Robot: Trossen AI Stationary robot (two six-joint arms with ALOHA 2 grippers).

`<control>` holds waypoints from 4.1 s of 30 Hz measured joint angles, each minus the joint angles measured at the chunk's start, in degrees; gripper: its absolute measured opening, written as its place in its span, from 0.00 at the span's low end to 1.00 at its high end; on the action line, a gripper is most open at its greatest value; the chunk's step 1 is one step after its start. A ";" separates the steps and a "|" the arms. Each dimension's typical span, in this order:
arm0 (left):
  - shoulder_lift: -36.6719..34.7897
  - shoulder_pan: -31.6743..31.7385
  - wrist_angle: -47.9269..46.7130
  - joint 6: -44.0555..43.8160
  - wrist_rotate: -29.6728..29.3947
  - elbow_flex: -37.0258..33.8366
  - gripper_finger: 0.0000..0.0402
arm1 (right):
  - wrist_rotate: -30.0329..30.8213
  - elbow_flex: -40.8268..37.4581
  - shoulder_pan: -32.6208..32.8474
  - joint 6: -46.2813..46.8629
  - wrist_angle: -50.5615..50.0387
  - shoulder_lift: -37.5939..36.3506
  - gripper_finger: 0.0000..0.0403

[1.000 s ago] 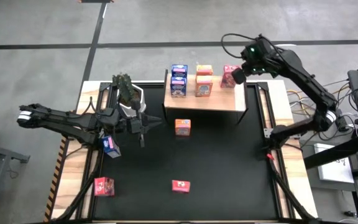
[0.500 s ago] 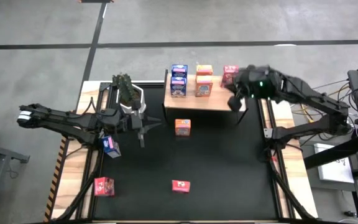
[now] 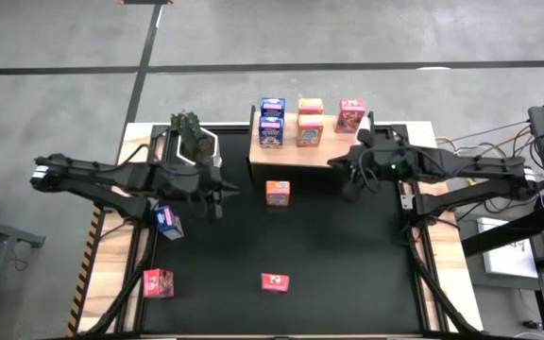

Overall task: Stack cereal on shelf
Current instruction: Put the left red cereal box on the shelf

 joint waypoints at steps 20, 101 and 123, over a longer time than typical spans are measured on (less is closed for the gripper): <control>11.95 -14.86 -36.64 -56.72 22.54 11.32 0.17 | -1.09 -13.85 1.42 -8.25 17.29 -0.88 0.02; 25.35 -48.00 -51.79 -94.95 1.20 25.31 0.40 | -5.81 -14.81 5.17 -7.45 15.37 -1.23 0.02; 25.47 -20.10 -34.48 -3.42 -11.11 32.37 0.40 | -18.70 -15.61 8.04 3.72 18.61 0.85 0.08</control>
